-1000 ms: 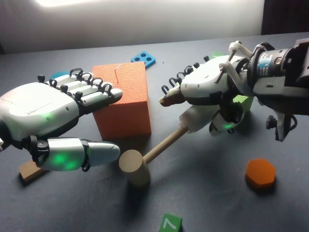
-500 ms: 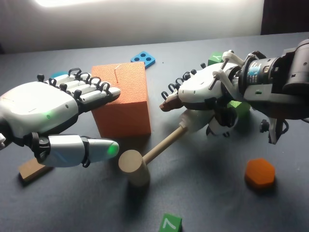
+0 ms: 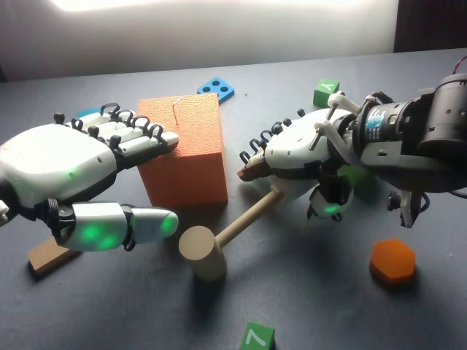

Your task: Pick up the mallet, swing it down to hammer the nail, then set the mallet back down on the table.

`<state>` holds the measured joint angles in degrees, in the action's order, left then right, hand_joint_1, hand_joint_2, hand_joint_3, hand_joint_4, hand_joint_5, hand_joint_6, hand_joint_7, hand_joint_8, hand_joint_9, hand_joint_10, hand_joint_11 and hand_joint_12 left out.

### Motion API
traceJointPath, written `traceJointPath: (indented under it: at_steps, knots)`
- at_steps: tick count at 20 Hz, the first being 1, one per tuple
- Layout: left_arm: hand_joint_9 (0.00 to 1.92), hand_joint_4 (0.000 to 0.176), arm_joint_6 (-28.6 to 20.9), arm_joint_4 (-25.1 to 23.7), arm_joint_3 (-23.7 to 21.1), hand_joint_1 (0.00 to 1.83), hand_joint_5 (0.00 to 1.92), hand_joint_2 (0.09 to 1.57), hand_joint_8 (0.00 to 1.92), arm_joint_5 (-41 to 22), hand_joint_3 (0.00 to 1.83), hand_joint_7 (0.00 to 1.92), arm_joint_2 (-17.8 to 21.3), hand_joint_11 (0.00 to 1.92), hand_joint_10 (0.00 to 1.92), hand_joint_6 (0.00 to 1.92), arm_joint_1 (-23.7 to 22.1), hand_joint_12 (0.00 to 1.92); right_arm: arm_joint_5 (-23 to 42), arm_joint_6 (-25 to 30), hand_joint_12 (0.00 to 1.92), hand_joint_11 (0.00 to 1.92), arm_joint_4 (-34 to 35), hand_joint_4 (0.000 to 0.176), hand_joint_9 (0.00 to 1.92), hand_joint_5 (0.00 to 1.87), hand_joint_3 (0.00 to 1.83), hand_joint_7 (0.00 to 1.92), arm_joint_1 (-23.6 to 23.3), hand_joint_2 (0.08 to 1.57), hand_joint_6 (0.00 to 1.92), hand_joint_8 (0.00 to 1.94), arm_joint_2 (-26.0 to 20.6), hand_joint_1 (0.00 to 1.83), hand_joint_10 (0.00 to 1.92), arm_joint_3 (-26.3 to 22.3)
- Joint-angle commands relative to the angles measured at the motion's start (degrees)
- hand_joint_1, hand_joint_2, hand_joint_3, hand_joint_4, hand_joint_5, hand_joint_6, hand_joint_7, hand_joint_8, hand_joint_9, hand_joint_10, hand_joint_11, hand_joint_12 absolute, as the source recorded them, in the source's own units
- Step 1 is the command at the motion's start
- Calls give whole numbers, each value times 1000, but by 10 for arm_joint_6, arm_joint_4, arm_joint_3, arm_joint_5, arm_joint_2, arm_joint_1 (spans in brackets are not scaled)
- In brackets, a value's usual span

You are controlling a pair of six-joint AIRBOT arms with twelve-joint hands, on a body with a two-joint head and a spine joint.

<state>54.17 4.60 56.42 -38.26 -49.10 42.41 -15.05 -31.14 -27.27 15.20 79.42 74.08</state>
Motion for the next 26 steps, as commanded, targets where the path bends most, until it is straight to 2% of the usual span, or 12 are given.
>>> traceJointPath:
  at_steps: [1, 8, 11, 14, 16, 20, 23, 25, 26]
  knots:
    - [116, 0, -1, 3, 2, 0, 122, 1195, 5, -65, 0, 122, 1, 59, 5, 4, -2, 82, 44, -3, 904, 0, -7, 0, 166, 227, 4, 185, 0, 985, 5, 8, -4, 1339, 10, 1]
    - [124, 0, -1, 8, 3, 0, 130, 1188, 4, -64, 0, 129, -3, 63, 5, 5, 7, 91, 45, -6, 866, 0, -7, 0, 170, 244, 3, 201, 3, 986, 7, 5, -4, 1356, 7, 4]
    - [121, 0, -1, 10, 2, 0, 127, 1195, 3, -64, 0, 127, -4, 61, 4, 4, 10, 93, 46, -6, 912, 0, -7, 0, 183, 253, 5, 203, 4, 995, 5, 2, -4, 1355, 9, 4]
    - [115, 0, -1, 13, 0, 0, 123, 1192, 3, -64, 0, 120, -5, 54, 3, 2, 13, 94, 46, -5, 921, 0, -7, 0, 202, 262, 5, 219, 4, 999, 7, 6, -4, 1280, 14, 5]
    - [114, 0, -1, 17, -1, 0, 119, 1196, 2, -64, 1, 120, -8, 48, 2, 0, 13, 94, 46, -4, 1069, 0, -7, 0, 267, 310, 2, 279, 4, 993, 17, 17, -4, 1216, 34, 5]
    - [127, 0, -5, 18, -2, 0, 128, 1198, 4, -63, 2, 128, -10, 57, 6, 5, 14, 103, 46, -4, 1341, 0, -7, 0, 486, 506, 7, 513, 5, 1085, 38, 34, -4, 1172, 89, 5]
    - [119, 0, -8, 18, -2, 0, 121, 1193, 1, -60, 0, 123, -10, 51, 1, 0, 15, 104, 46, -4, 1381, 31, -7, 0, 578, 600, 3, 630, 6, 1100, 47, 42, -4, 1114, 120, 7]
    - [111, 0, -8, 18, -2, 0, 104, 1194, 0, -60, 0, 108, -10, 43, 0, 0, 15, 104, 46, -4, 1354, 118, -7, 0, 638, 669, 2, 711, 5, 1101, 50, 47, -4, 1129, 156, 7]
    - [114, 0, -8, 18, -2, 0, 110, 1189, 2, -60, 0, 112, -11, 44, 1, 3, 16, 105, 46, -4, 1331, 236, -7, 0, 730, 723, 0, 801, 5, 1086, 59, 68, -4, 1140, 204, 7]
